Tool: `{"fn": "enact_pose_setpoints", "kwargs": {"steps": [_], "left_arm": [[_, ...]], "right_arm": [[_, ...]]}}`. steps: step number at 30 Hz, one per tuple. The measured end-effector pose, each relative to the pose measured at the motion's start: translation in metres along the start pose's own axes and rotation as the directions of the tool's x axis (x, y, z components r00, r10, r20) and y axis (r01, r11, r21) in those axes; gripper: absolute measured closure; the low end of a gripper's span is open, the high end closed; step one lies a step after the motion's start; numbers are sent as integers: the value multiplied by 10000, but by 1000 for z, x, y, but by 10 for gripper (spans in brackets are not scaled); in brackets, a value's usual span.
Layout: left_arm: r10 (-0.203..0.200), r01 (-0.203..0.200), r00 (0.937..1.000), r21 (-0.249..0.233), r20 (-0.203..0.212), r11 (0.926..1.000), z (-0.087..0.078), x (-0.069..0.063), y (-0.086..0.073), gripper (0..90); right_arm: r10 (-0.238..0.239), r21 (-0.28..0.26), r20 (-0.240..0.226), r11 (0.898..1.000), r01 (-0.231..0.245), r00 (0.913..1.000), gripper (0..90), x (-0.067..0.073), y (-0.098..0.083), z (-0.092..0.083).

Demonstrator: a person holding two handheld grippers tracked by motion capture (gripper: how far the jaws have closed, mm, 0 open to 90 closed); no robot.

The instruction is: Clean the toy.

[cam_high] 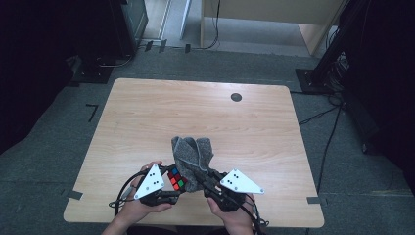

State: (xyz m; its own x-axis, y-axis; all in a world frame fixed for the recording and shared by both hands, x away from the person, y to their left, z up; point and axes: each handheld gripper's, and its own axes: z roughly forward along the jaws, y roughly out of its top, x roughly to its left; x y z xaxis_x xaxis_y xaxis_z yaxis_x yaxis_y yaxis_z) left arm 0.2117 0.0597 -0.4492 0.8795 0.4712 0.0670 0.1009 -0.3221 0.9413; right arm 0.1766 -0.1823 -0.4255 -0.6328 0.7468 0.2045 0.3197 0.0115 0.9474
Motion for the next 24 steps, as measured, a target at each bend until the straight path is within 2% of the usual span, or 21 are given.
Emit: {"fn": "enact_pose_setpoints", "kwargs": {"steps": [4, 7, 11, 13, 15, 17, 22, 24], "left_arm": [[-67, 63, 9998, -235, -162, 9997, -4, 4, 1, 342], [-184, 179, 9997, -258, -183, 9995, -4, 7, 0, 342], [157, -156, 9997, 56, -163, 9999, 2, 1, -1, 342], [271, -271, 9996, -9, 4, 9996, 3, -2, 0, 342], [364, -364, 9993, 7, -9, 9993, 3, -4, 1, 342], [341, -341, 9994, -1, -31, 9994, 1, -3, 1, 342], [246, -246, 9997, -34, -85, 9997, 0, -1, 1, 342], [313, -313, 9995, 159, -11, 9994, 3, -2, -1, 342]], "right_arm": [[278, 356, 472, 9989, -295, 9985, 699, -15, -9, 4], [630, 435, 507, 9969, -653, 9967, 702, -21, -10, 2], [536, 21, 1, 9986, -536, 9986, 702, -11, -2, -3], [264, -146, -257, 9995, -268, 9993, 701, -2, 2, -4], [126, -134, -331, 9998, -130, 9994, 701, 1, 2, -3], [342, -83, -362, 9994, -345, 9988, 701, -3, -1, -1], [1250, 522, 221, 9907, -1260, 9919, 701, -25, -14, 5], [1106, 484, 221, 9926, -1116, 9936, 702, -22, -12, 3]]}}
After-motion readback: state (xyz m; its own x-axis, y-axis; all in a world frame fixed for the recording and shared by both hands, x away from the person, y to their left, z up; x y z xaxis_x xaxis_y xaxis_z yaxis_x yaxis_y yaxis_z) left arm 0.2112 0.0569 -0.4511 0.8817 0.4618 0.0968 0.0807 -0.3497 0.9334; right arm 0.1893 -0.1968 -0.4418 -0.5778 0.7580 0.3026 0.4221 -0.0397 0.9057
